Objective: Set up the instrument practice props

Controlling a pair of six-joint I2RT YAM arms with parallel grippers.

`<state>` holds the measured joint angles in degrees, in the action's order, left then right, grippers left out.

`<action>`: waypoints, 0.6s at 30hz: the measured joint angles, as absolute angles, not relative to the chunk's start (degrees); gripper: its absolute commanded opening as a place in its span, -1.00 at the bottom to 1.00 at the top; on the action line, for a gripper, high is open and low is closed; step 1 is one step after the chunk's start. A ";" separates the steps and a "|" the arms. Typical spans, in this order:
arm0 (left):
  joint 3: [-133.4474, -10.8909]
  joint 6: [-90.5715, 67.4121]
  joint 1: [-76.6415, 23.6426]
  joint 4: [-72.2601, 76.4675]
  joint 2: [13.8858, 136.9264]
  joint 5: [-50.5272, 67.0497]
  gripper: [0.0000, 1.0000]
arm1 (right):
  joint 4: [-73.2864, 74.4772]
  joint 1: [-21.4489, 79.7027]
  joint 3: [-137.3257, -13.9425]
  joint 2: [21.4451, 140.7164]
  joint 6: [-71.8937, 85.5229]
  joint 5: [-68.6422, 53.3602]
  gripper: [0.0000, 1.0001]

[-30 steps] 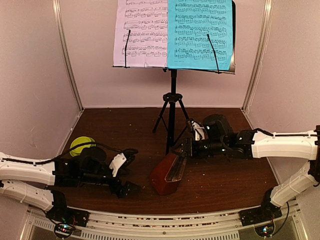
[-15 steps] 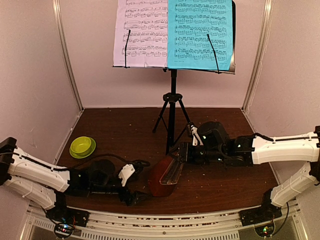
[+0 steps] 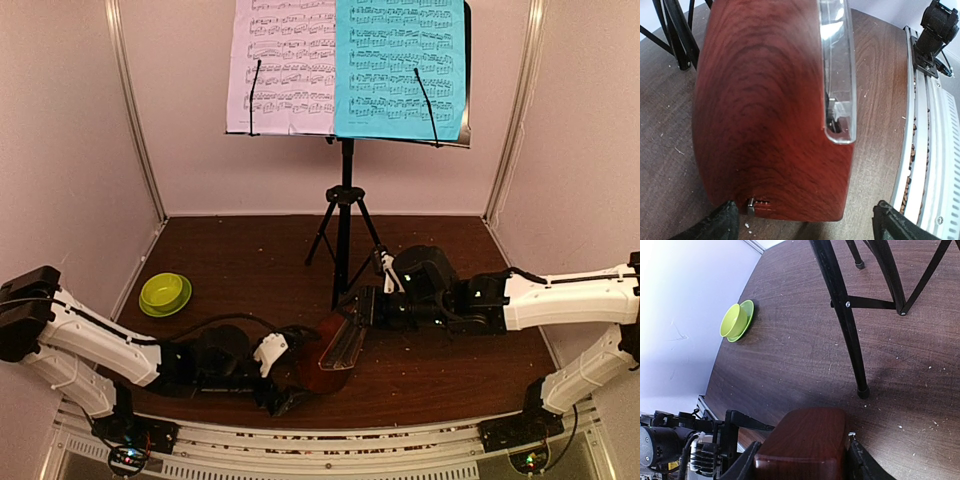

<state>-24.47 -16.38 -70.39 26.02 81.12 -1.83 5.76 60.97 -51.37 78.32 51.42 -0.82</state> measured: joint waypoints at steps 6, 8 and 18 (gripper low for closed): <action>-24.93 -16.38 -70.63 26.15 82.28 -2.15 0.64 | 5.72 61.36 -51.51 78.54 51.40 -0.78 -1.00; -25.12 -16.38 -70.72 26.13 82.70 -2.44 0.58 | 5.78 61.36 -51.77 78.72 51.27 -0.78 -1.00; -26.11 -16.43 -71.00 25.32 83.77 -4.51 0.27 | 6.26 61.39 -52.60 79.33 50.46 -0.54 -1.00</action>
<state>-26.11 -16.43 -71.00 25.32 83.77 -4.51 6.26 61.39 -52.60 79.33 50.46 -0.54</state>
